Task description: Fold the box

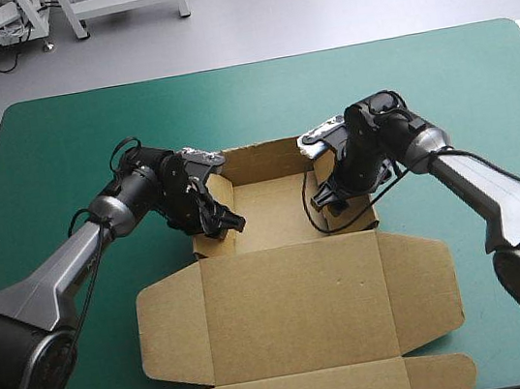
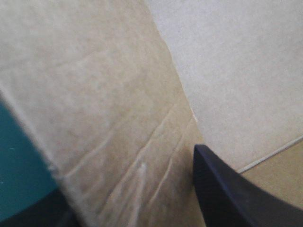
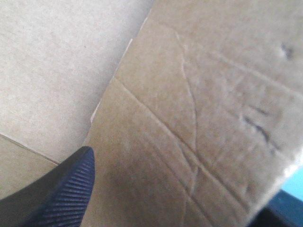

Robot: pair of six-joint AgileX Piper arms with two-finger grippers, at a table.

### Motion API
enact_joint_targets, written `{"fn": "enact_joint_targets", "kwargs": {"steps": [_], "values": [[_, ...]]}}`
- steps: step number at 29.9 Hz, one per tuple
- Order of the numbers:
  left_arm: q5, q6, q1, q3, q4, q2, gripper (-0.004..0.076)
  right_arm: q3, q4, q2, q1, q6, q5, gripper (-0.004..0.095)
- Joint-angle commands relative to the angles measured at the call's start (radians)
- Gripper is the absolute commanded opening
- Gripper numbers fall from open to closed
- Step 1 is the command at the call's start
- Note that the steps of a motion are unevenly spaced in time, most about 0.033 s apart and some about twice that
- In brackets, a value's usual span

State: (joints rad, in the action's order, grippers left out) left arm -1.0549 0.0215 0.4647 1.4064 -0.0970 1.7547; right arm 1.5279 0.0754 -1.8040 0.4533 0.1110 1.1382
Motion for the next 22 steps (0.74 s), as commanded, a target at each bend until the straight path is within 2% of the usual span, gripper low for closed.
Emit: {"fn": "enact_joint_targets", "kwargs": {"steps": [1, 5, 13, 18, 22], "values": [[0.007, -0.036, 0.008, 0.026, 0.038, -0.073, 0.0380, 0.059, -0.037, 0.061, -0.002, 0.016, 0.001, 0.0652], [0.004, -0.058, 0.008, 0.026, 0.097, -0.092, 0.0381, 0.078, -0.093, 0.061, -0.002, 0.008, 0.029, 0.0652], [0.030, -0.076, 0.008, 0.061, 0.103, -0.164, 0.0407, 0.083, -0.091, 0.090, -0.004, 0.020, 0.007, 0.0652], [0.052, -0.078, 0.008, 0.132, 0.149, -0.245, 0.0407, 0.083, -0.088, 0.199, -0.004, 0.023, -0.058, 0.0652], [0.073, -0.076, -0.016, 0.137, 0.180, -0.325, 0.0407, 0.083, -0.109, 0.289, -0.004, 0.027, -0.065, 0.0651]]}}
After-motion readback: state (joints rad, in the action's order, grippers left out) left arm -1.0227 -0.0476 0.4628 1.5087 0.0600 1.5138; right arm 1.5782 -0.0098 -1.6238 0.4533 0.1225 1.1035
